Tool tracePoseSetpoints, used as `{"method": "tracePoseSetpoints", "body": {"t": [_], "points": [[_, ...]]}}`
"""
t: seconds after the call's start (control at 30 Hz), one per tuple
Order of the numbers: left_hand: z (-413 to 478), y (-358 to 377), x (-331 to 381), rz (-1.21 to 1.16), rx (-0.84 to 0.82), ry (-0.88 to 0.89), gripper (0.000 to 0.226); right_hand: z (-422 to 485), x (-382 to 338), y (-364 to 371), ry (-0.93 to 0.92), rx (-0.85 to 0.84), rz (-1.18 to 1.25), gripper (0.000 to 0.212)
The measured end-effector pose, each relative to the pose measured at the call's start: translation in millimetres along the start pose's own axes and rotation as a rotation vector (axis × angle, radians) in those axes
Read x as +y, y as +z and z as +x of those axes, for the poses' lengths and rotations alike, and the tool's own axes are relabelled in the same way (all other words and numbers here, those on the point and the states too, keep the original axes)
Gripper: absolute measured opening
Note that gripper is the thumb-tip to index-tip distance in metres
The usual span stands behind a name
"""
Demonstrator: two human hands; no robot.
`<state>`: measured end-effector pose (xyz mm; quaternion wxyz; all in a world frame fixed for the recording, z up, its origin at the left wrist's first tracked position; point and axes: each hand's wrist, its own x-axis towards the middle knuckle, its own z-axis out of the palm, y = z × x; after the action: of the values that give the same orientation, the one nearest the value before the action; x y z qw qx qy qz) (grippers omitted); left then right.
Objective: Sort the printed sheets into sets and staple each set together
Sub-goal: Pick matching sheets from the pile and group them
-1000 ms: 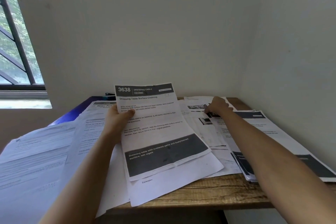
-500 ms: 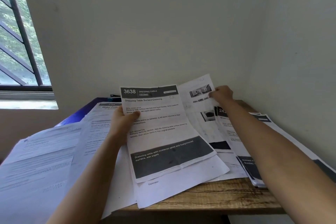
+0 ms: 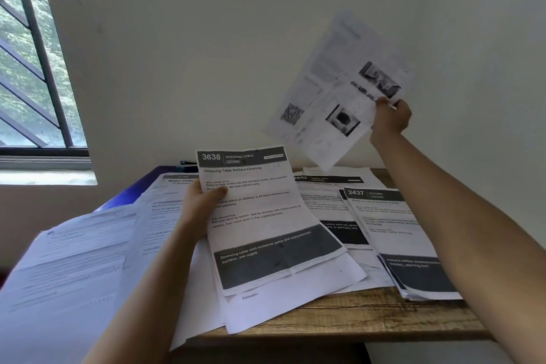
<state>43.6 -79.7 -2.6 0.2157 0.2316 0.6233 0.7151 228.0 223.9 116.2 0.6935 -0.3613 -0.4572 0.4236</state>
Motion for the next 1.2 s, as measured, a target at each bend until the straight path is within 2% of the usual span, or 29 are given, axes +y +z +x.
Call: {"method": "tracePoseSetpoints", "body": {"t": [0.1, 0.17, 0.37, 0.5, 0.63, 0.87, 1.03, 1.1, 1.2], "points": [[0, 0, -1, 0.009, -0.007, 0.001, 0.021, 2, -4, -9, 0.166, -0.016, 0.125, 0.029], [-1, 1, 0, 0.006, -0.015, 0.005, 0.017, -1, -1, -12, 0.166, -0.084, 0.075, 0.032], [0, 1, 2, -0.034, -0.021, -0.016, 0.016, -42, 23, -12, 0.195, -0.478, -0.126, 0.018], [0, 0, 2, -0.073, -0.032, -0.028, 0.018, -76, 49, -3, 0.178, -0.637, -0.256, 0.009], [-2, 2, 4, -0.073, -0.006, -0.011, 0.028, -114, 63, 1, 0.185, -0.696, -0.253, 0.015], [2, 4, 4, -0.036, 0.008, -0.035, 0.045, -151, 90, 1, 0.234, -0.713, -0.168, 0.01], [2, 1, -2, -0.064, -0.092, 0.024, 0.013, -156, 99, 1, 0.24, -0.796, -0.121, 0.011], [4, 1, -5, -0.067, -0.089, 0.051, 0.019, -157, 100, 1, 0.221, -0.769, -0.131, 0.015], [7, -1, -5, -0.125, -0.049, 0.079, 0.021, -153, 93, -3, 0.264, -0.8, -0.17, 0.035]]}}
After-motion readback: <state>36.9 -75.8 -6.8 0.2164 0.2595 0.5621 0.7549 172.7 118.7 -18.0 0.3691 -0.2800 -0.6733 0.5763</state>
